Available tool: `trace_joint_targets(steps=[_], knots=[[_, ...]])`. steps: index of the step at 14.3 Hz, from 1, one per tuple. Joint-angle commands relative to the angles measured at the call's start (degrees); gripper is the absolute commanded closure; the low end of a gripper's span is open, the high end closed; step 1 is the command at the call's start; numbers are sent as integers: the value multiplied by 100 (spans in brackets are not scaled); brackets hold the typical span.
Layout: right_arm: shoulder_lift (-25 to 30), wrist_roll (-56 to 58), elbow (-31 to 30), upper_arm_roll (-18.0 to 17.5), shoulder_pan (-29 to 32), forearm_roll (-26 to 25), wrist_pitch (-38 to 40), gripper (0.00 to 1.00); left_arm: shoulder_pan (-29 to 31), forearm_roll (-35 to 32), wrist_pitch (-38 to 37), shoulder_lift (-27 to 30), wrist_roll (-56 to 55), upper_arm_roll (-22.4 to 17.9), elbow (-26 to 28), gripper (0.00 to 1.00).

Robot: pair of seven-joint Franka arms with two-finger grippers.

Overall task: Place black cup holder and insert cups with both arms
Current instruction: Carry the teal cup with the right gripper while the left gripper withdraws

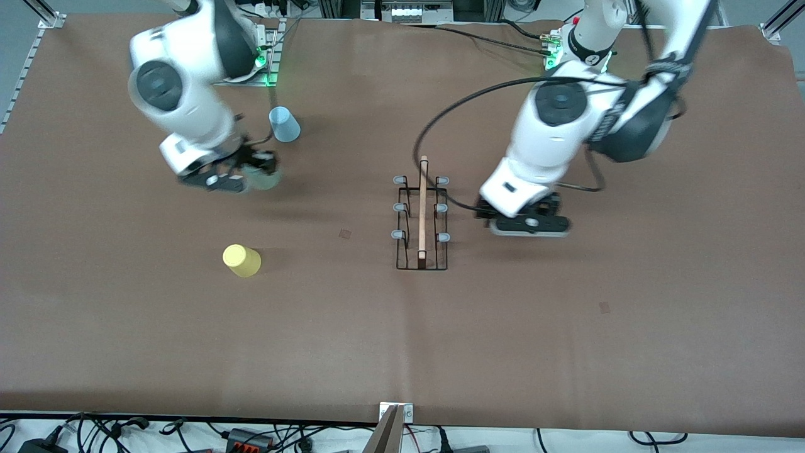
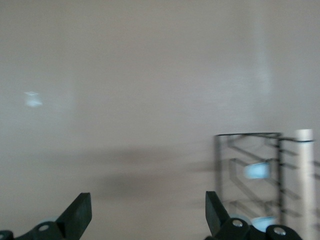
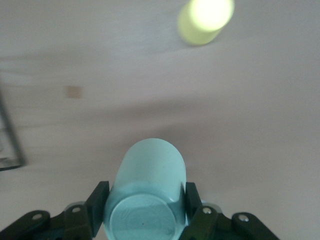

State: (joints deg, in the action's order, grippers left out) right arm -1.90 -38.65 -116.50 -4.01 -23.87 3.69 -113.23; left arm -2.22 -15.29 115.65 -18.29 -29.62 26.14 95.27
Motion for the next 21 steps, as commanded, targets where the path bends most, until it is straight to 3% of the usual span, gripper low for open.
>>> trace_joint_targets(steps=[1,4,9,14,17,21], knots=[[-169,-1474,539,-222,-617,237,109,67,667,-80,-463,264,1139,41,-61,0],[-749,-2829,1181,-512,-978,203,-93,67,1030,-80,-954,493,1380,41,-44,0],[-1268,-3675,1235,-539,-1409,124,-1138,67,1750,-36,-1290,652,2941,58,-53,0],[-1506,-3720,1235,-539,-1568,10,-1553,67,1830,-18,-1615,766,3076,76,-201,0],[-1629,-3729,1235,-539,-1612,-26,-1684,67,1787,69,-3008,740,3093,120,-1077,0],[-1656,-3720,1244,-495,-1577,-96,-1790,67,1778,192,-3048,757,3146,6,-1107,0]])
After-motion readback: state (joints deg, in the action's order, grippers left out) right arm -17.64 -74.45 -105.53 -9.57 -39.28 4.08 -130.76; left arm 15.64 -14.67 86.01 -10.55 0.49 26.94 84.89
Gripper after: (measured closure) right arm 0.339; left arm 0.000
